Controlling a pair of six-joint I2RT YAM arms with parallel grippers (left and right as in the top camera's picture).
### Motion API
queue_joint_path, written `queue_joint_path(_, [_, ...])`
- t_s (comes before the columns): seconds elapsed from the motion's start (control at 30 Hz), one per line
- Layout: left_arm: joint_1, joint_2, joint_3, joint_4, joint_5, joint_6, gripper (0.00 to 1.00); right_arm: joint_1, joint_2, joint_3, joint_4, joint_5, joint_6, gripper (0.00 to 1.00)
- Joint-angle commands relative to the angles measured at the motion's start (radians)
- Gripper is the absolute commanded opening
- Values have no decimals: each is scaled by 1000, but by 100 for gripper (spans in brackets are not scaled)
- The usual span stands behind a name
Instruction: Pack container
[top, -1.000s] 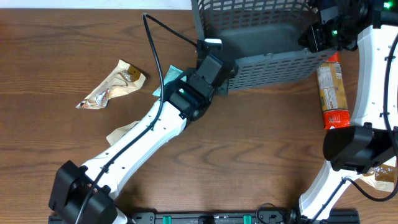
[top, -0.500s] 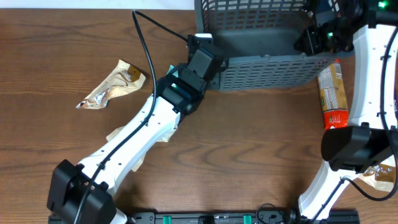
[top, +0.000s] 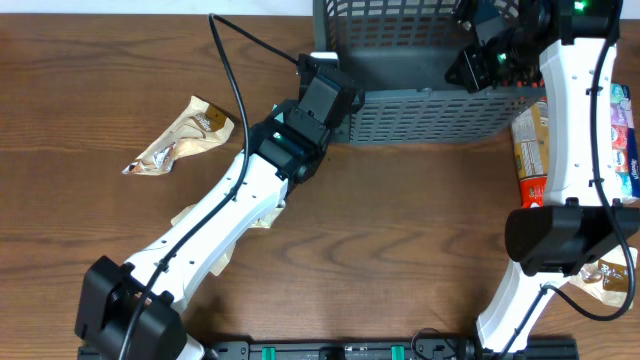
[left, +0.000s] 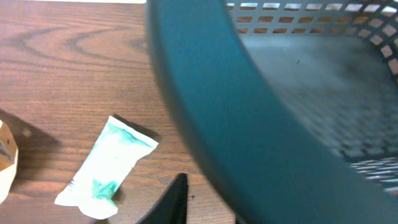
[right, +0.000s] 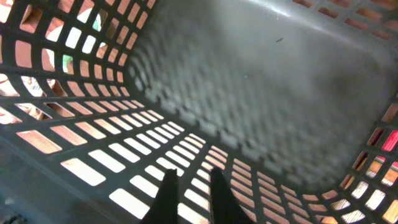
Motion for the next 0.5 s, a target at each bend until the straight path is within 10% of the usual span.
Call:
queue_joint_path(0.0, [5,-10,-2,5,-11,29,30,8,-1,0,23,6,2,46])
queue_joint_path(0.13, [5,-33,-2,0,-12,86,43,9,-1,2,61,6,6,84])
queue_joint_path(0.47, [5,-117,-2,-50,-47,97,55,9,-2,70,97,-74,27,87])
